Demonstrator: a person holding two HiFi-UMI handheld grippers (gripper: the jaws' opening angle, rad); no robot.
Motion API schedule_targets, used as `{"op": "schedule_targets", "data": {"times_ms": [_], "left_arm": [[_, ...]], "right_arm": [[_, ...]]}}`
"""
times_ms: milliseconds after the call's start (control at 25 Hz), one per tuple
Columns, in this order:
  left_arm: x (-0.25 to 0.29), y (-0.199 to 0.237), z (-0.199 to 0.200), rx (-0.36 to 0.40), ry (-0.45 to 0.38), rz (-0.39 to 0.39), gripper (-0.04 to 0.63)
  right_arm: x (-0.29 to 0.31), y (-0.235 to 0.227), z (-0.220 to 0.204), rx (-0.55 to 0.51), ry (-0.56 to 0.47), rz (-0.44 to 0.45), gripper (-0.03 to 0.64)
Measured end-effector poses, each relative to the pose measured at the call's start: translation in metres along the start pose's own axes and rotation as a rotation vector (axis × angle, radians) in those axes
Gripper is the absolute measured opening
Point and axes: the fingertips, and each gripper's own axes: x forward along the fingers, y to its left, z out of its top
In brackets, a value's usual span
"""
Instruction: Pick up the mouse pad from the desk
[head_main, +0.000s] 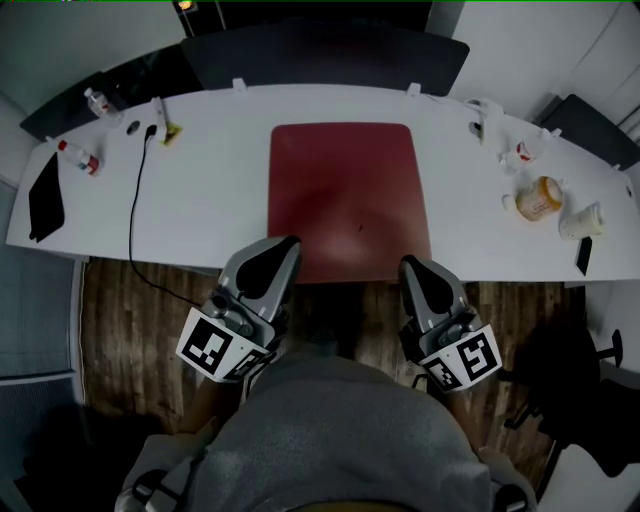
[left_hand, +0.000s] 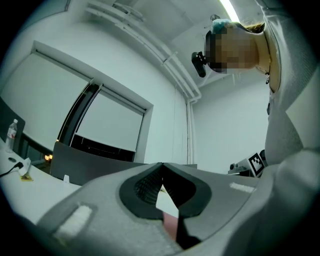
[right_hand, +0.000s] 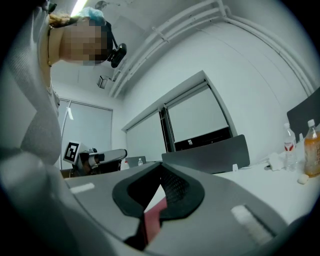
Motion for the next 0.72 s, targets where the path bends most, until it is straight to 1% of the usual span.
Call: {"op": "schedule_targets", "data": {"times_ms": [200,280,480,720], "left_arm": [[0.015,0.017,0.001,0.045,0.010,-0.022,-0.002],[0.019,0.024,-0.001,0.052,0.018,-0.032,-0.002],[0.023,0.045,-0.008,0.031,0.031,-0.026,-0.002],[0.028,0.058,-0.017,0.004,0.050,-0.023,-0.002]], "right_arm": [[0.023,-0.014,0.002,0.002,-0.003,-0.018,0.002],[0.034,-0.016,0.003,-0.003,-0.010,-0.020,0.002],[0.053,-0.023,0.002,-0.009,0.000,-0.034,0.002],[0.060,-0.033,0.005,-0.023,-0.005,-0.037,0.002]]}}
